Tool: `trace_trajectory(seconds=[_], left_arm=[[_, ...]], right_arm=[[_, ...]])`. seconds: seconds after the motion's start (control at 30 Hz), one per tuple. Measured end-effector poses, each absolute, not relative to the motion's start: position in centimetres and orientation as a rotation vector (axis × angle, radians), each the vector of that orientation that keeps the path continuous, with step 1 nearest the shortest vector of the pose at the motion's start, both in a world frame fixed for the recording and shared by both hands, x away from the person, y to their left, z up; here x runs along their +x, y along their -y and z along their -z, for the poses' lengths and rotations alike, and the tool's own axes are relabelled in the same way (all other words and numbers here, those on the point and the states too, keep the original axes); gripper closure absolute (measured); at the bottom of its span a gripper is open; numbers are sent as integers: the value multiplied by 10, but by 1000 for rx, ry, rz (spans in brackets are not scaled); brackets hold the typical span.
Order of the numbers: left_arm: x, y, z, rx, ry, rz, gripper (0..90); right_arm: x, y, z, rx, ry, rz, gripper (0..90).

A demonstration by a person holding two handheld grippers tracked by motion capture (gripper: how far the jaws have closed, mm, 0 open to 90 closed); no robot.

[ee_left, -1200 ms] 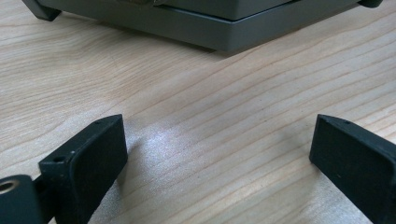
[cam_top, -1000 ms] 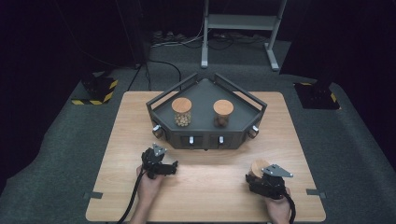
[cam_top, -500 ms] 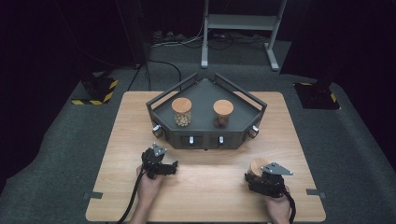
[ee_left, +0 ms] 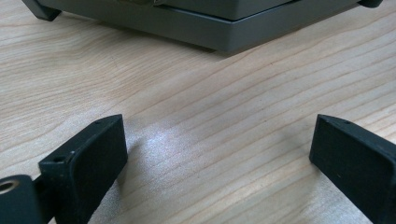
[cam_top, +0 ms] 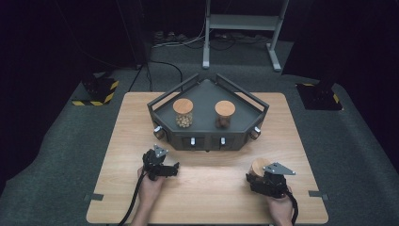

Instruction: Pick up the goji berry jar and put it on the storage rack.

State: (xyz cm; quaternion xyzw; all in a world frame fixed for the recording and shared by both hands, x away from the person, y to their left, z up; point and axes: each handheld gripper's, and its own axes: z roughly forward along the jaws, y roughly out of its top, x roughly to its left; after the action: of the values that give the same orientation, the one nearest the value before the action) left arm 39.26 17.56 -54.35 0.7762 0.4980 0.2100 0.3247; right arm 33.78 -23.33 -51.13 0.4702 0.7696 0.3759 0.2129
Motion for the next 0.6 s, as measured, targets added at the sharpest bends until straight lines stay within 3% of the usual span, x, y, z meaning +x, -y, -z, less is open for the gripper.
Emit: trace_trajectory(seconds=[0.6], left_arm=[[393,-176,544,2035,-1306,-551,42]], right_arm=[[343,233,497,1300,-2129,-1058,257]])
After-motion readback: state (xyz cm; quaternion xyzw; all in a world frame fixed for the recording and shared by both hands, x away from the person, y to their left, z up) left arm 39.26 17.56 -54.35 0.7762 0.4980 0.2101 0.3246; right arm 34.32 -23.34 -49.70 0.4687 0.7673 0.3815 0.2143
